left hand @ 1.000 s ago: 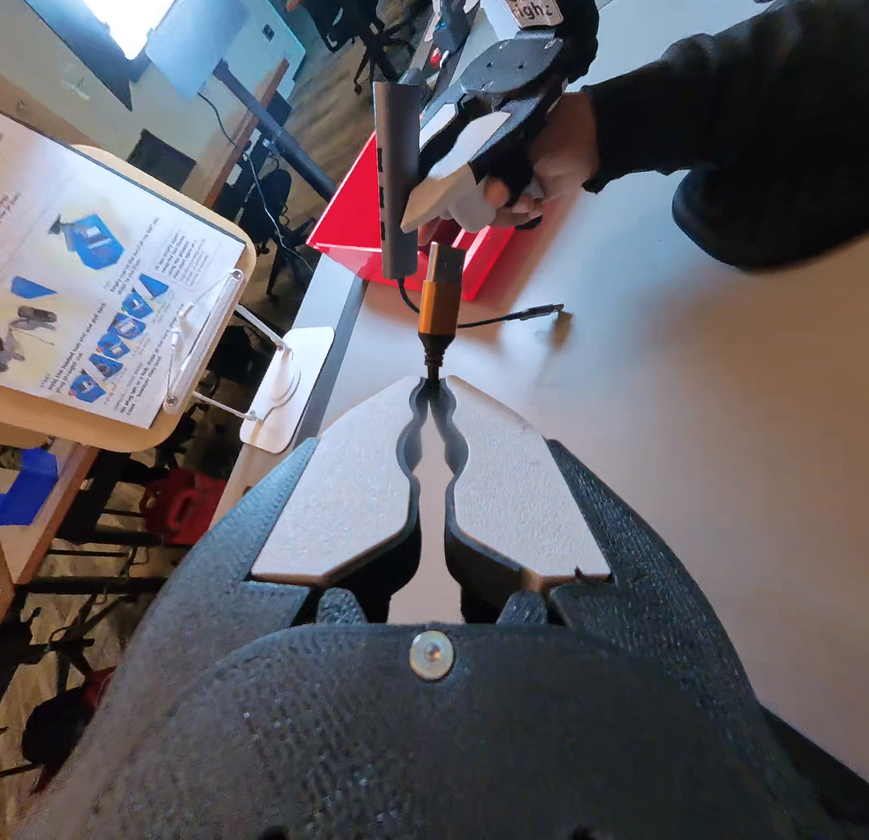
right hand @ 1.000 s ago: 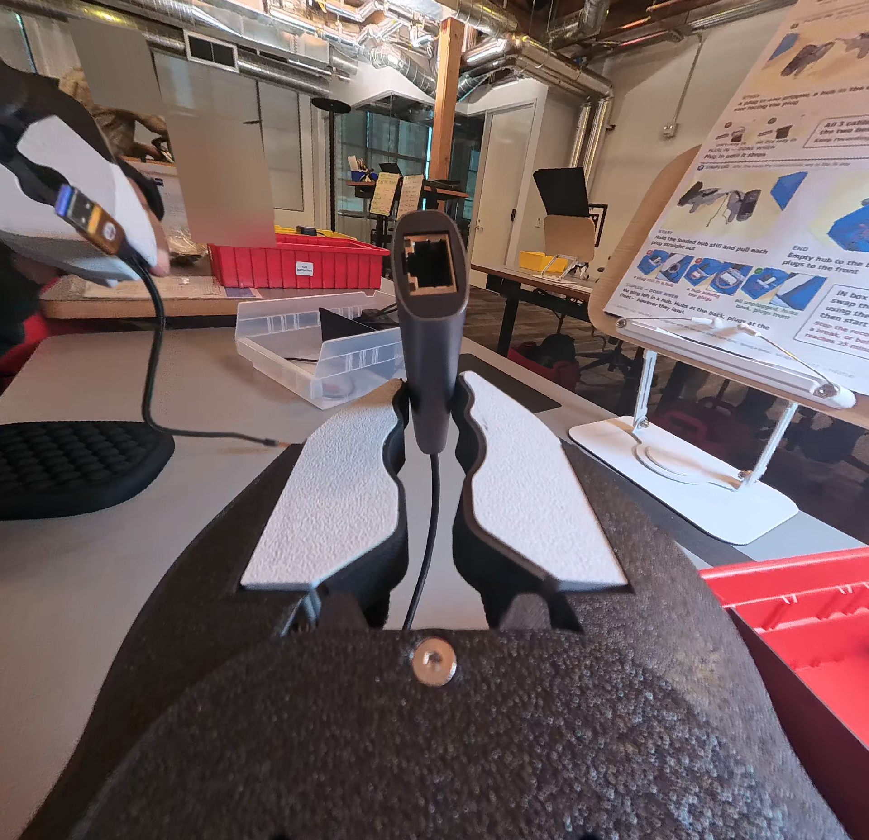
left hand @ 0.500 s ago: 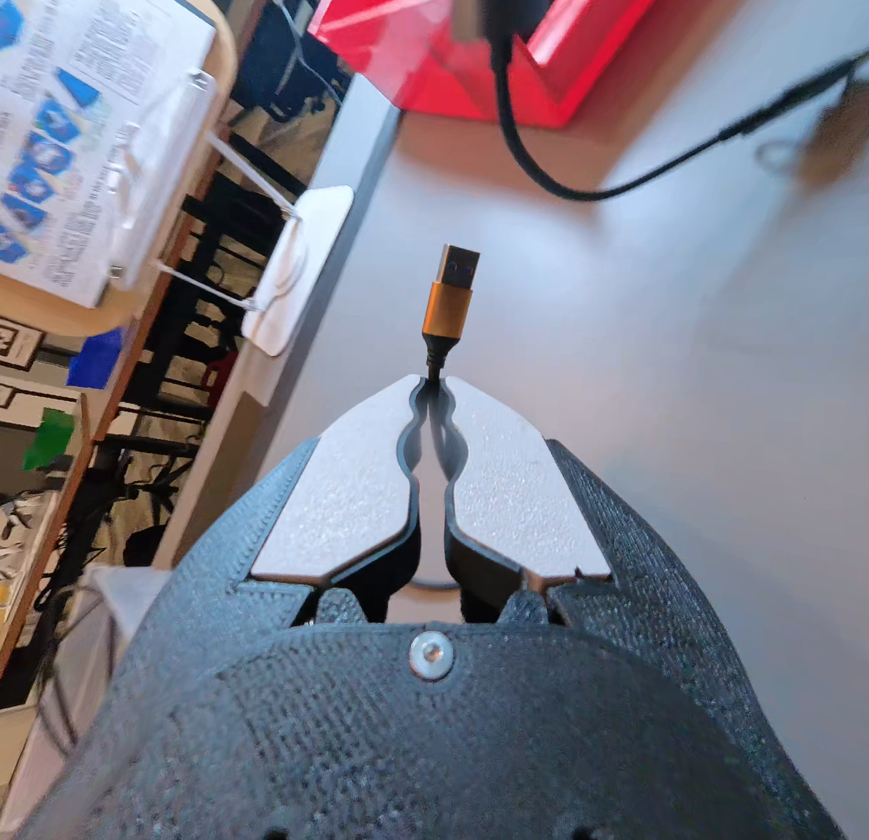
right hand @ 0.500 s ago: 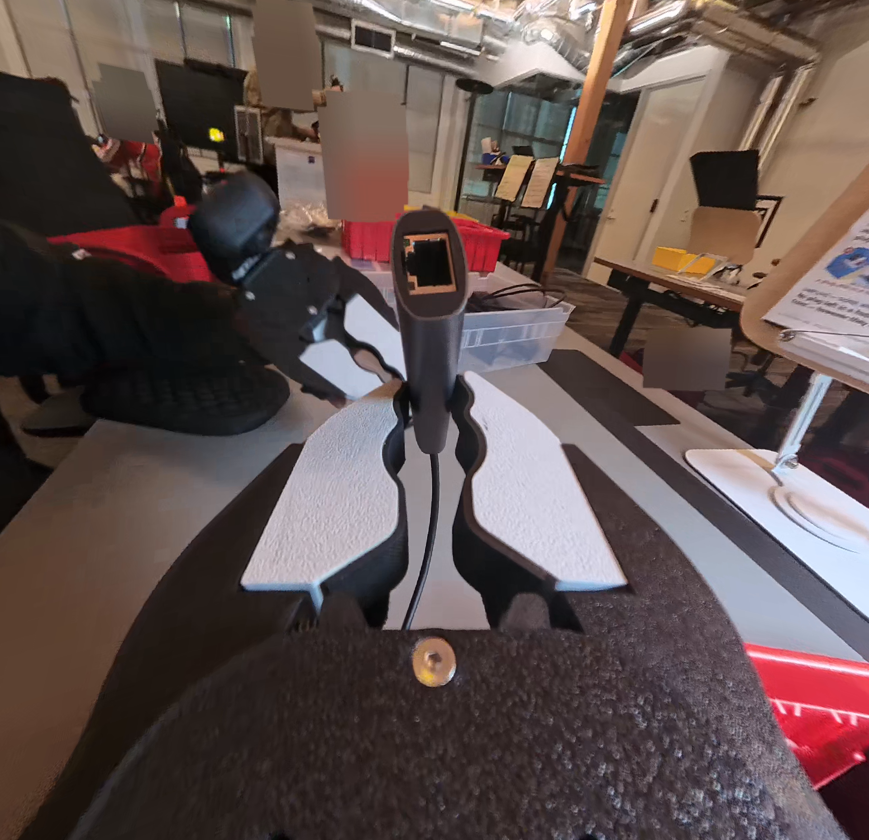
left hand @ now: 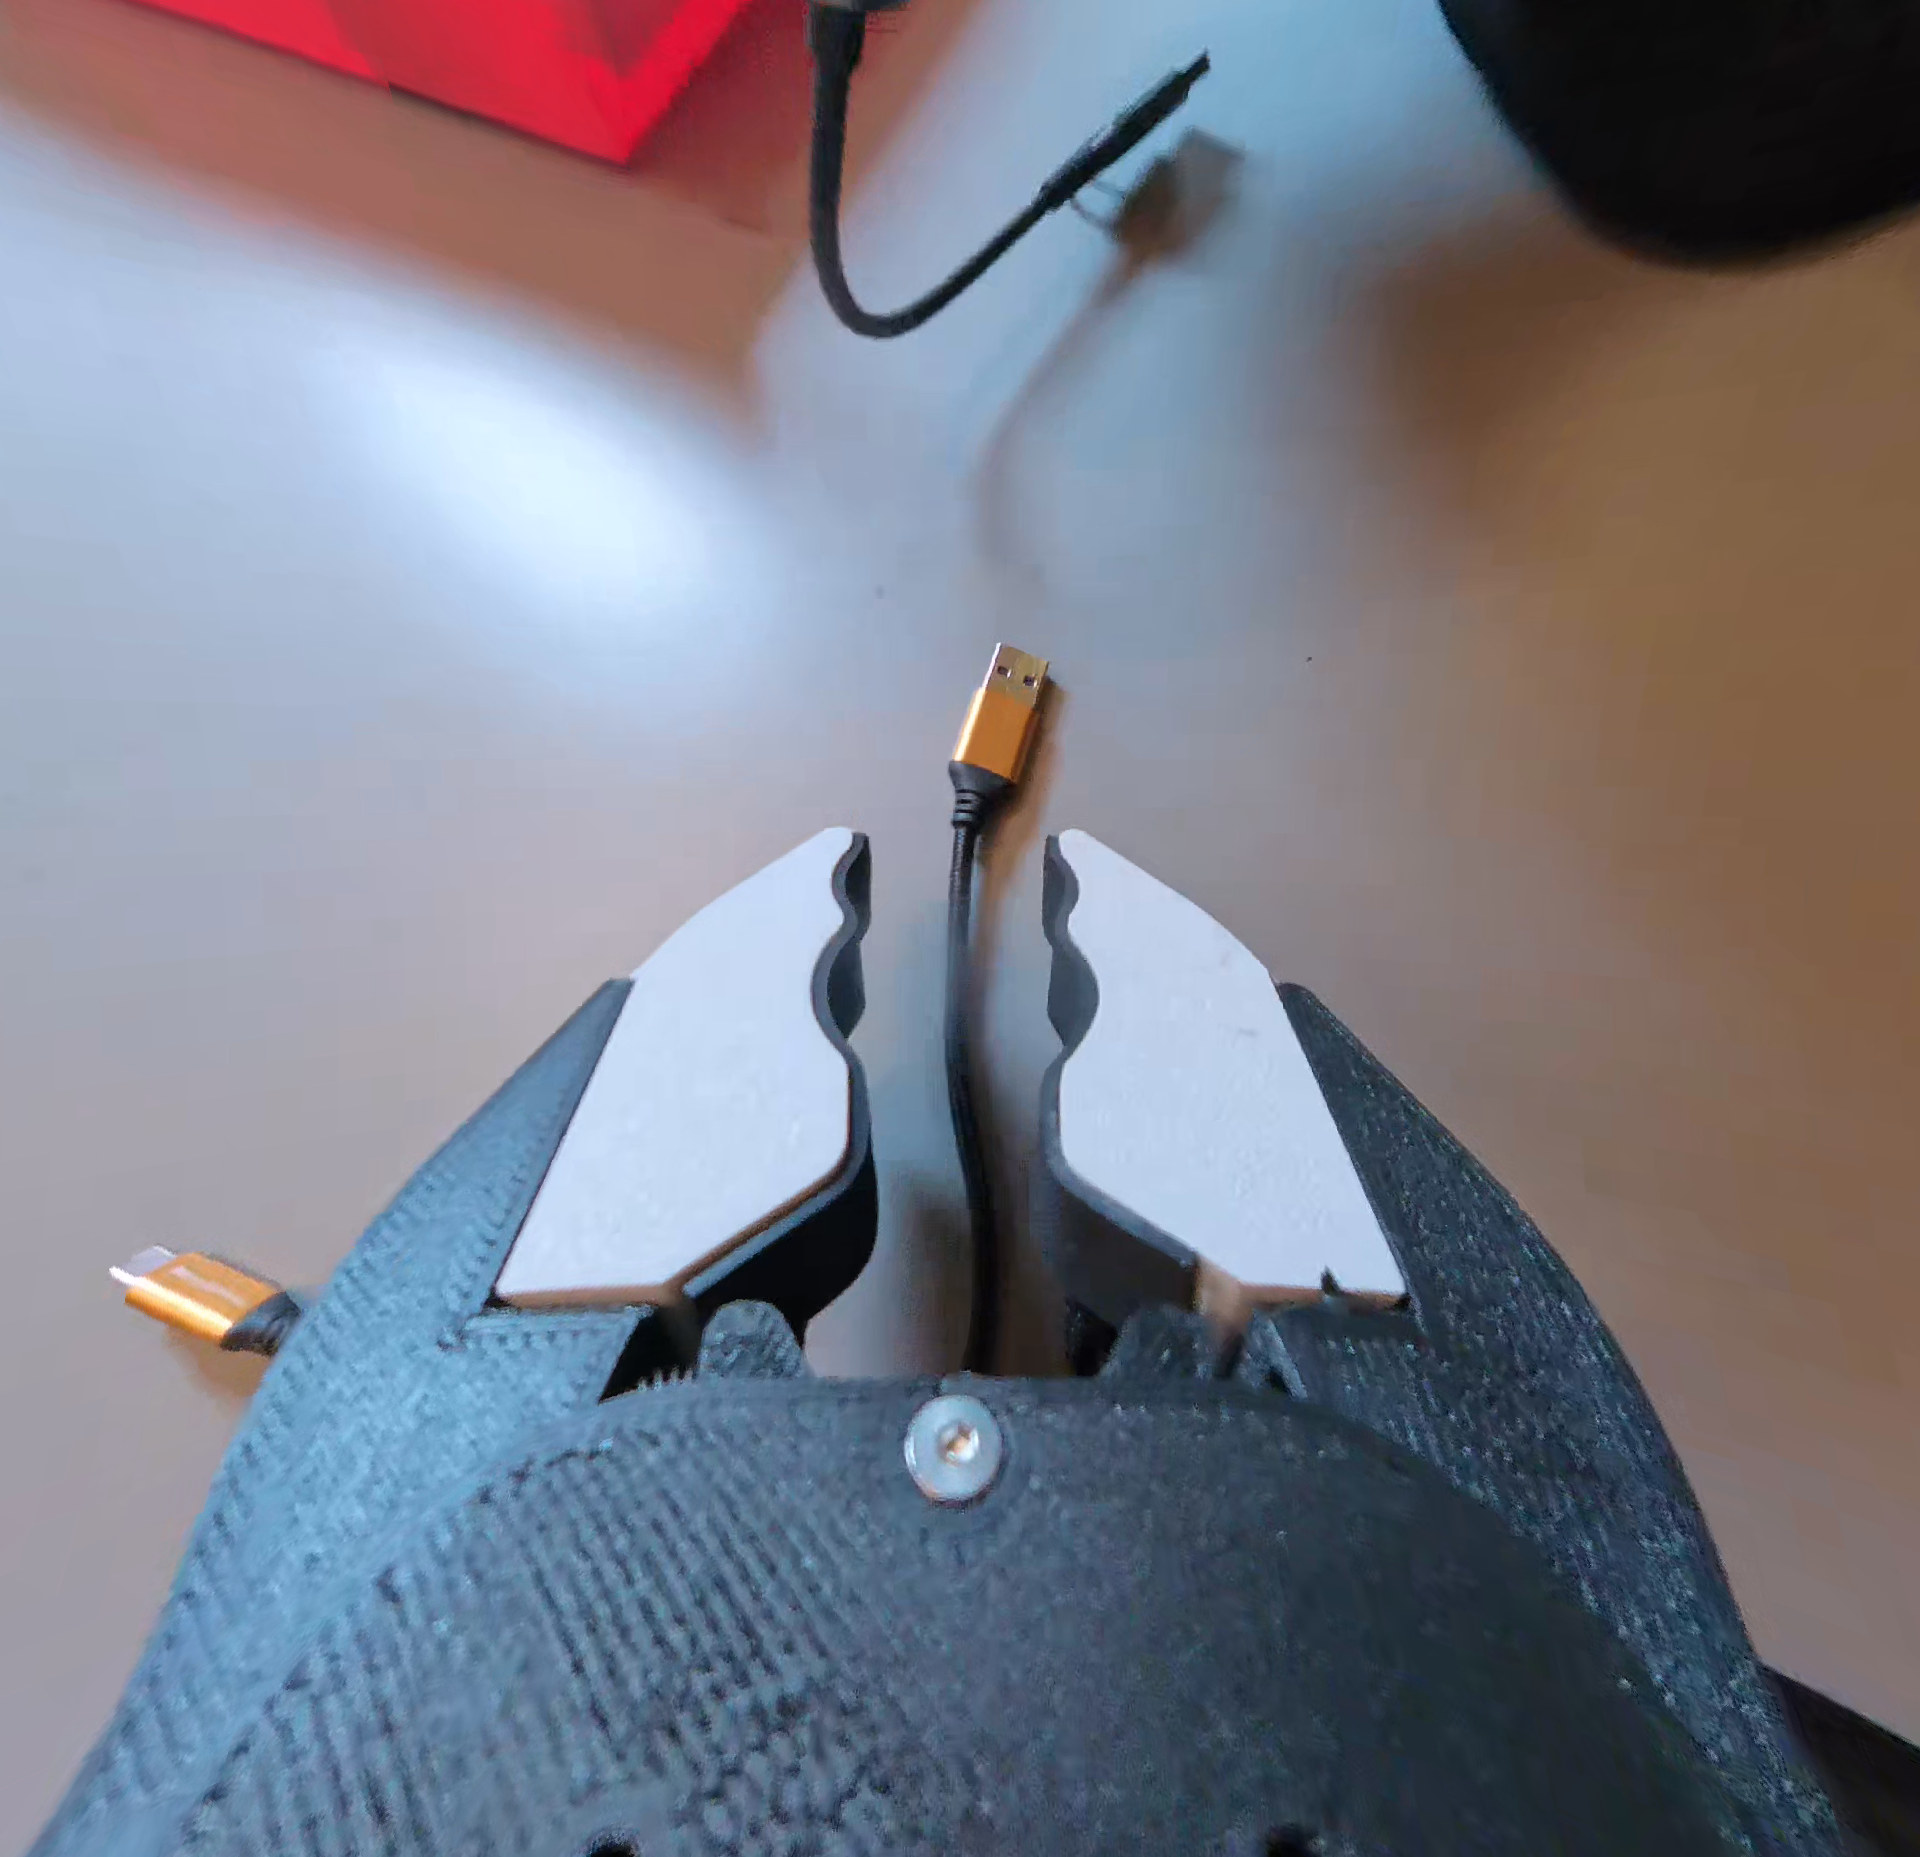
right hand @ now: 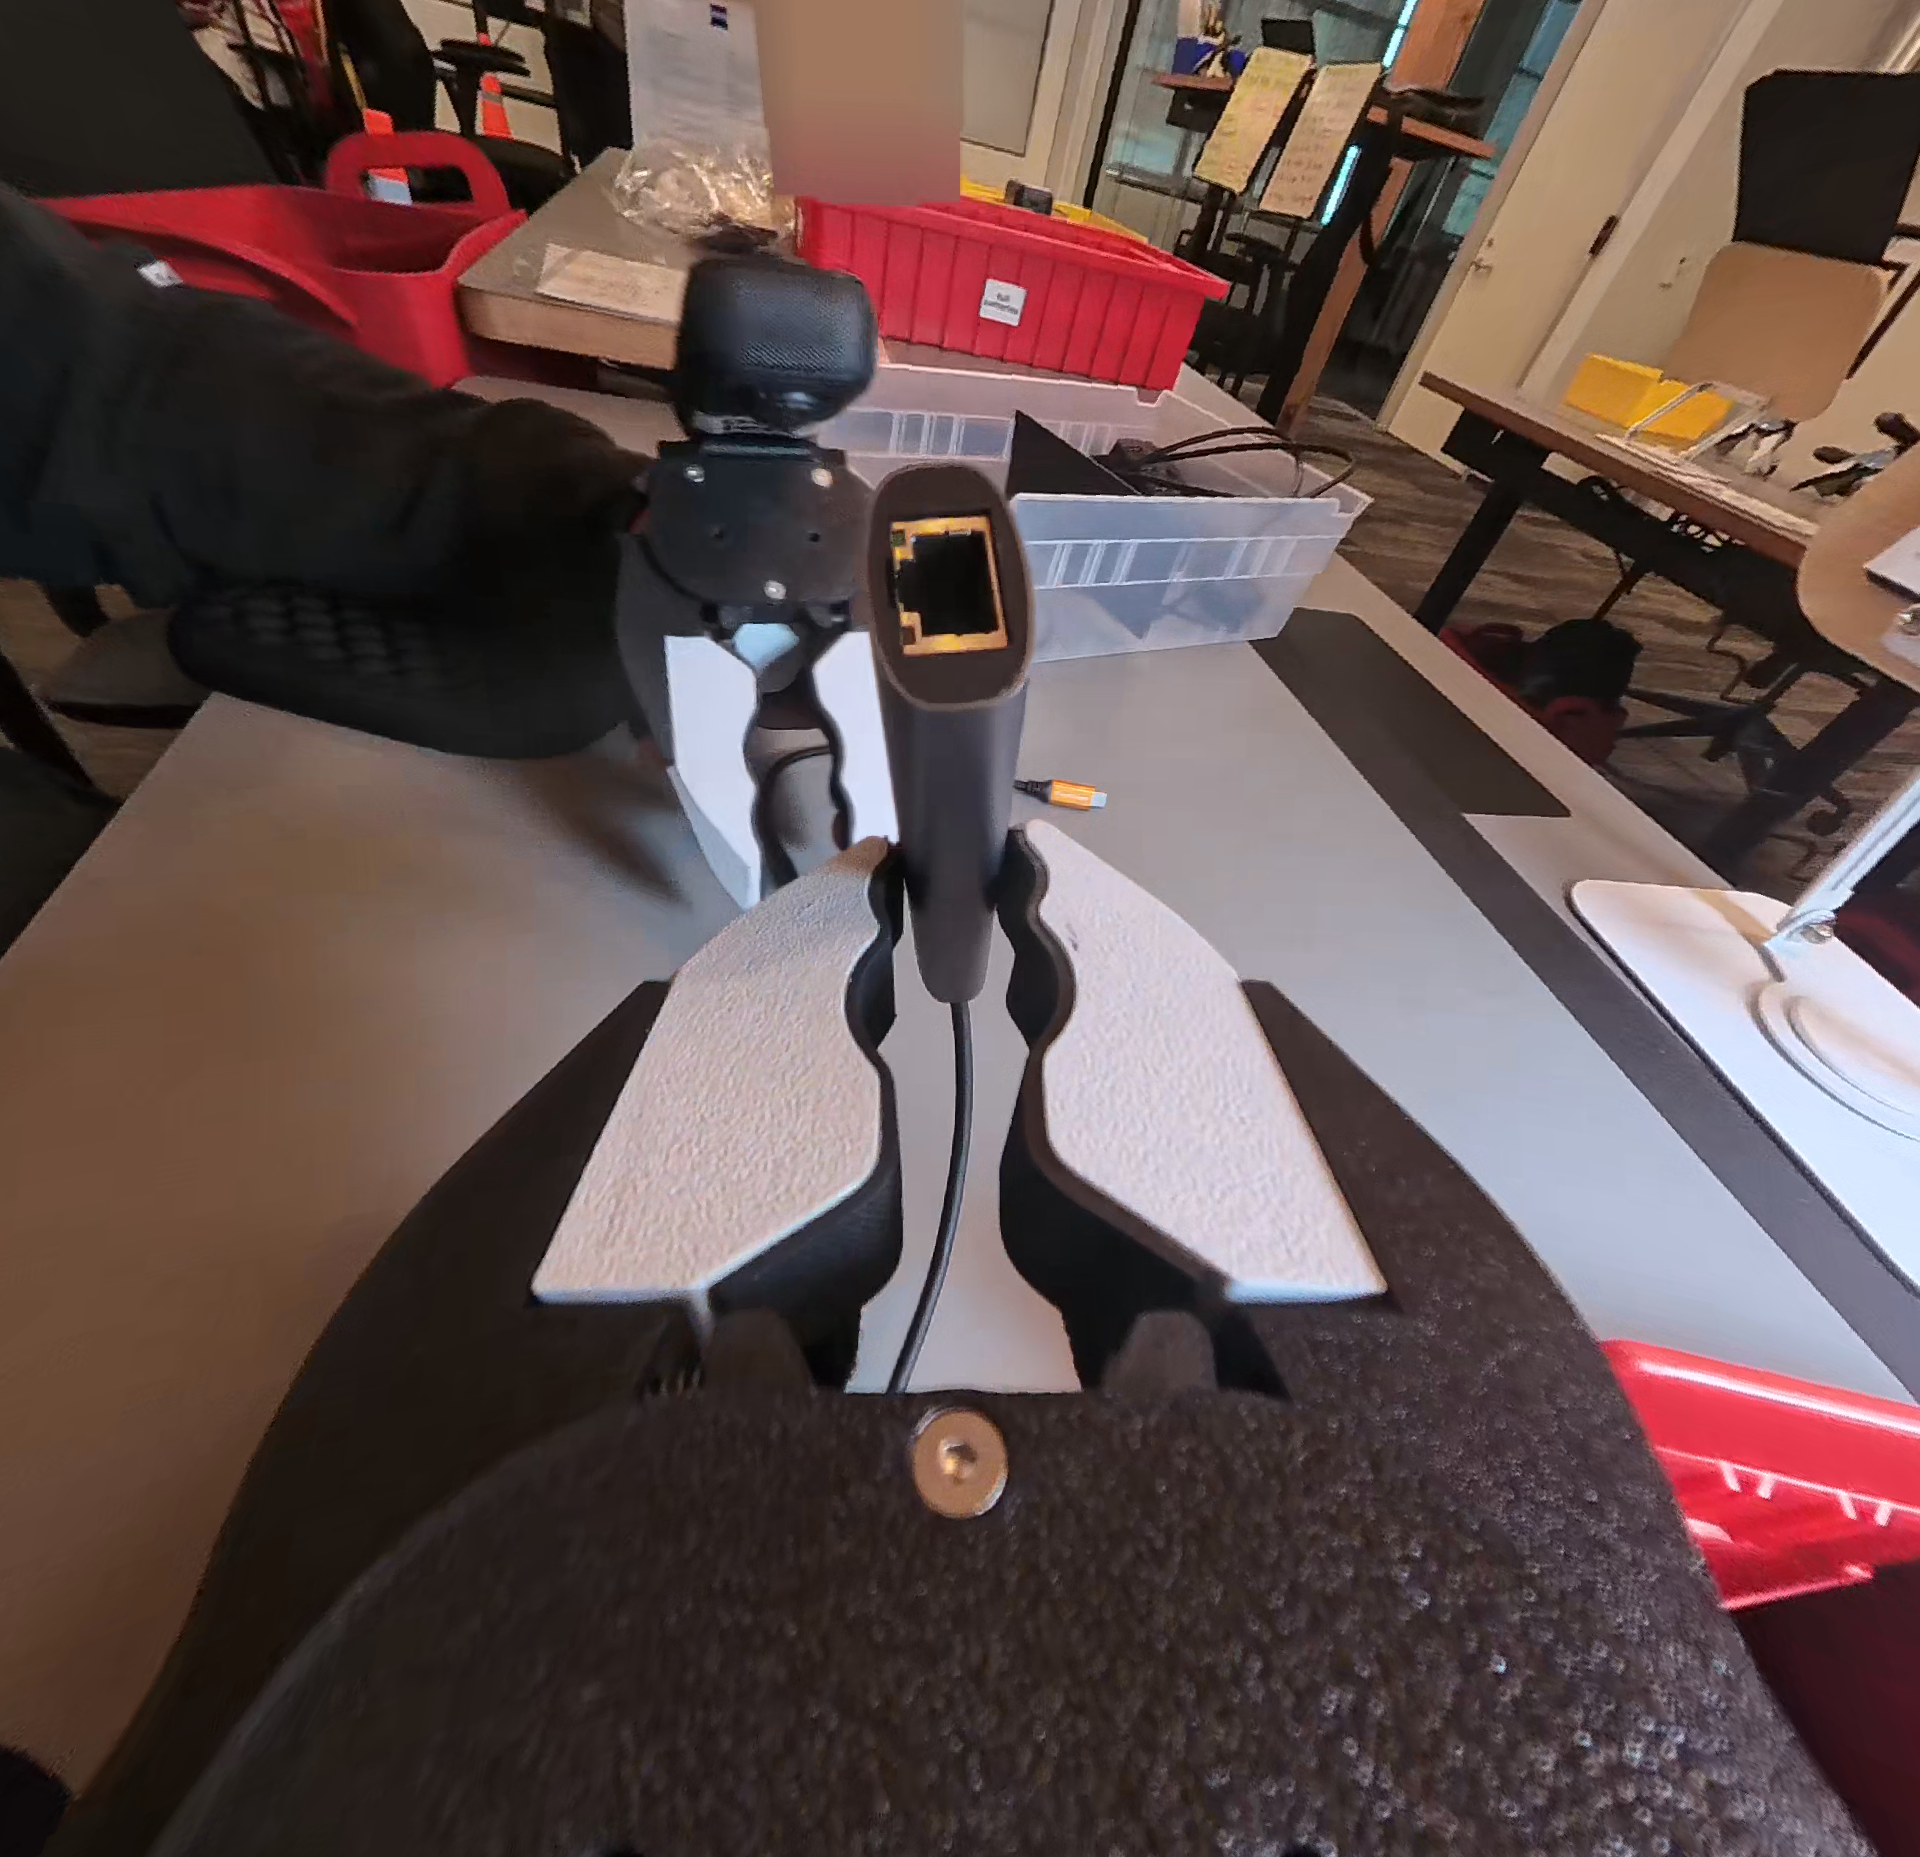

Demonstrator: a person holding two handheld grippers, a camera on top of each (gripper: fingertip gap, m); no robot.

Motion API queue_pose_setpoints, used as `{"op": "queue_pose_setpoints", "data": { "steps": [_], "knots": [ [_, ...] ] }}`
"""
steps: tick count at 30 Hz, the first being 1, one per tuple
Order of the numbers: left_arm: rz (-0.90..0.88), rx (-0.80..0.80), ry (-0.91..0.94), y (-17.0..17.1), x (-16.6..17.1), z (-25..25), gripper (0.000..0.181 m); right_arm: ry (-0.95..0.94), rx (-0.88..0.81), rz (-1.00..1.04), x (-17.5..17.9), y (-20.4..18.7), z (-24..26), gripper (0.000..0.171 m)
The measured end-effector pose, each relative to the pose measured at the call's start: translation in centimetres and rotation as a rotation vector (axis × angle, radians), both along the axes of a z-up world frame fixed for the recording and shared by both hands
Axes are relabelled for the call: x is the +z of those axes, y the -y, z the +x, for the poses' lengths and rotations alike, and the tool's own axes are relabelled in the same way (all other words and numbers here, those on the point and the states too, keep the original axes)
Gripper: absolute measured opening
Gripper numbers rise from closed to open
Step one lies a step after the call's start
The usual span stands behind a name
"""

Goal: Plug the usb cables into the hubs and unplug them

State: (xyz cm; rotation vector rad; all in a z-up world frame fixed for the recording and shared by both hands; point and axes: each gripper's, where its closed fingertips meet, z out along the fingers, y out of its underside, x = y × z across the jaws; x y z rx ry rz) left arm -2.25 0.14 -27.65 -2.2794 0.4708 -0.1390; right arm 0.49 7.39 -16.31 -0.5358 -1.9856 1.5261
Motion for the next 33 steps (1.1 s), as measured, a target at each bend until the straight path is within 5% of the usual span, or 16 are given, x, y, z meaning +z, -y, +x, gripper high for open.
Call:
{"op": "queue_pose_setpoints", "data": {
  "steps": [7,12,16,26,33],
  "knots": [
    [-0.169,-0.136,-0.059,-1.4,-2.0,1.1,0.035,-0.017,0.045,-0.003,0.2,0.3,0.7,0.017],
    [-0.133,-0.102,-0.129,-1.2,-2.1,1.0,0.014,-0.018,0.072,-0.009,0.3,0.6,1.1,0.017],
    [-0.111,-0.089,-0.102,0.1,-1.6,1.3,0.014,-0.013,0.087,0.001,0.0,1.0,1.2,0.017],
    [0.136,-0.06,0.459,0.2,7.1,3.1,0.014,-0.103,0.032,0.161,-0.6,2.1,0.8,0.017],
    [0.174,-0.155,0.712,1.2,9.7,4.4,0.014,-0.248,-0.037,0.433,-2.3,3.3,-0.1,0.017]
  ]
}}
